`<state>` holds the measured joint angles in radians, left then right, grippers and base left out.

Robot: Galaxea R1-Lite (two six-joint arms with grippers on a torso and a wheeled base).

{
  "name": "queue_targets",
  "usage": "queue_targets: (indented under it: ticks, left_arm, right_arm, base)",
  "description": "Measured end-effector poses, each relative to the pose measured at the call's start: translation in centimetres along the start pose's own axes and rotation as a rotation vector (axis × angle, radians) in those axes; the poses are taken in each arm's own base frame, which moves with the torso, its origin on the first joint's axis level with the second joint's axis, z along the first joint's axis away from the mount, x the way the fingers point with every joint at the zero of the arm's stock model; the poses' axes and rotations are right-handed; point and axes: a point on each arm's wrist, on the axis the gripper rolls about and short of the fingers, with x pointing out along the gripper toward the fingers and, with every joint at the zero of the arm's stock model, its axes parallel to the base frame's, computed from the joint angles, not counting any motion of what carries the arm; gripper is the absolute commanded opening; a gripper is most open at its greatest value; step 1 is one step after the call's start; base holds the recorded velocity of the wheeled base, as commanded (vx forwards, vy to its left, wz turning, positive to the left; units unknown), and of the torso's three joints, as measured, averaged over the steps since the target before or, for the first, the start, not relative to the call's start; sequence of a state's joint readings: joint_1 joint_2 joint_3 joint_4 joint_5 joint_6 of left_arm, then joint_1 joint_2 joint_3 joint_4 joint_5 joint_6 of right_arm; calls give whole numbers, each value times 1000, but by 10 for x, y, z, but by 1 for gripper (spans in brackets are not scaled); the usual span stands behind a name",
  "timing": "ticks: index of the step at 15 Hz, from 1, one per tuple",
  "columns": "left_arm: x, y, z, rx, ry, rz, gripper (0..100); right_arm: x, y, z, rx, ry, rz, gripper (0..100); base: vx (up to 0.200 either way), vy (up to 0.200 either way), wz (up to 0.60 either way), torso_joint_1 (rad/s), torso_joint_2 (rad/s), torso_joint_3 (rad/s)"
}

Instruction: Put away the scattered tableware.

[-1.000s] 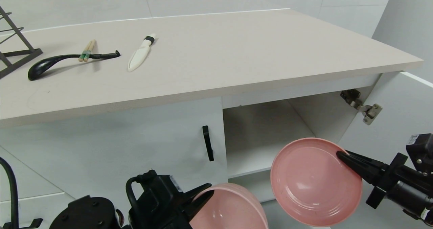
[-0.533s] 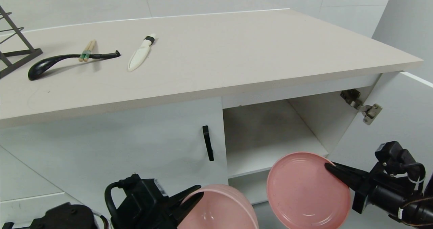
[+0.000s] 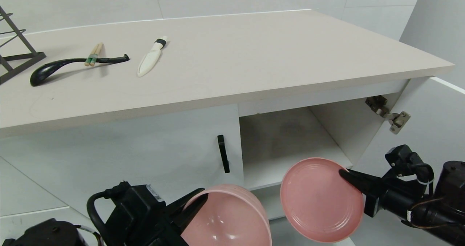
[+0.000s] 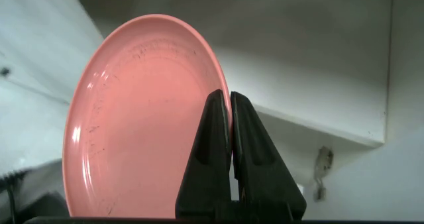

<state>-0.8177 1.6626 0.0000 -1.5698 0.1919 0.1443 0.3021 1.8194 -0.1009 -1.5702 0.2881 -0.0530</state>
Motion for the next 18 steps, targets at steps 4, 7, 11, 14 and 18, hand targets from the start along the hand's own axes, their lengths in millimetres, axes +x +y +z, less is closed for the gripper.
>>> queue_targets:
  ticks: [4,7,11,14,18]
  left_arm:
    - [-3,2,4,-7,-19,42,0]
    - [-6,4,7,-14,-35,66,0]
    - [-9,6,11,-35,-50,117,0]
    - [-10,7,12,-76,-56,147,0]
    - [-13,8,16,-83,-79,151,0]
  right_arm:
    - [18,-5,-2,78,-3,0,0]
    - [32,-9,-5,82,-5,-1,0]
    - [50,-14,-9,112,-7,-2,0]
    - [63,-18,-12,117,-11,-2,0]
    - [84,-23,-16,142,-28,-3,0]
  base:
    - [0,0,0,0,0,0]
    - [0,0,0,0,0,0]
    - [0,0,0,0,0,0]
    - [0,0,0,0,0,0]
    - [0,0,0,0,0,0]
